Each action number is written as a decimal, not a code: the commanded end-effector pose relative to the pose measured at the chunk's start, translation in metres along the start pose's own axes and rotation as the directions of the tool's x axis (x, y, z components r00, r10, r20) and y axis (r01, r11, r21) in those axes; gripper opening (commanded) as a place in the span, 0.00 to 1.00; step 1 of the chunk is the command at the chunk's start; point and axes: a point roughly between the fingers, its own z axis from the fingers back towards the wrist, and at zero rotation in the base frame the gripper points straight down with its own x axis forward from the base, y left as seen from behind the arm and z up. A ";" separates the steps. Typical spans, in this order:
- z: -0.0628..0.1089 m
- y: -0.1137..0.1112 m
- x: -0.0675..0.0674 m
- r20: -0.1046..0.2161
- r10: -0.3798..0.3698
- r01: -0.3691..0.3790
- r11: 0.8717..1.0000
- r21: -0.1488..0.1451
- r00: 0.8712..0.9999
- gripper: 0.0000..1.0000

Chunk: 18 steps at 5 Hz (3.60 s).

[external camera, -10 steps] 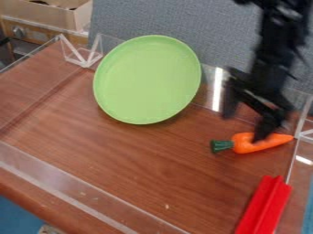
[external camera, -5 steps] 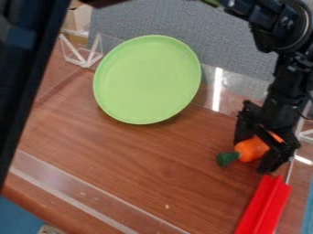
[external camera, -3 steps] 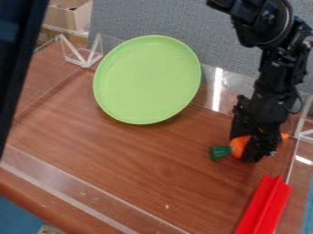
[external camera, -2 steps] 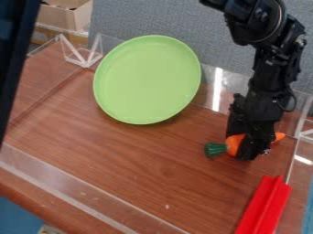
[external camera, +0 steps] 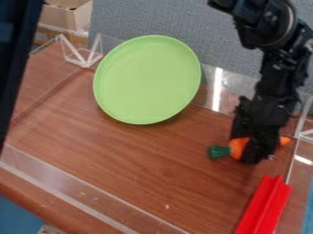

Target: Put the carrot on the left side

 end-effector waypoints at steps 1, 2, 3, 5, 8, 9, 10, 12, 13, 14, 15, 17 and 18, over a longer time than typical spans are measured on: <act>0.026 -0.013 0.021 0.085 0.018 -0.021 0.999 0.042 0.996 0.00; 0.025 -0.013 0.028 0.094 0.050 -0.055 0.997 0.049 0.994 0.00; 0.019 -0.011 0.025 0.104 0.076 -0.082 0.995 0.053 0.992 0.00; 0.015 -0.002 0.018 0.117 0.094 -0.102 0.993 0.062 0.989 0.00; 0.055 0.001 -0.010 0.190 0.166 -0.195 0.970 0.144 0.968 0.00; 0.089 0.008 -0.028 0.217 0.276 -0.318 0.929 0.189 0.936 0.00; 0.114 0.013 -0.056 0.232 0.385 -0.432 0.877 0.210 0.893 0.00; 0.089 0.008 -0.109 0.213 0.531 -0.565 0.812 0.146 0.820 0.00; 0.078 0.003 -0.123 0.210 0.563 -0.594 0.793 0.134 0.799 0.00; 0.075 -0.007 -0.128 0.208 0.583 -0.611 0.783 0.117 0.786 0.00; 0.079 -0.016 -0.120 0.225 0.582 -0.613 0.783 0.104 0.781 0.00; 0.078 -0.016 -0.091 0.250 0.578 -0.611 0.788 0.076 0.777 0.00; 0.072 -0.013 -0.099 0.243 0.632 -0.662 0.747 0.064 0.736 0.00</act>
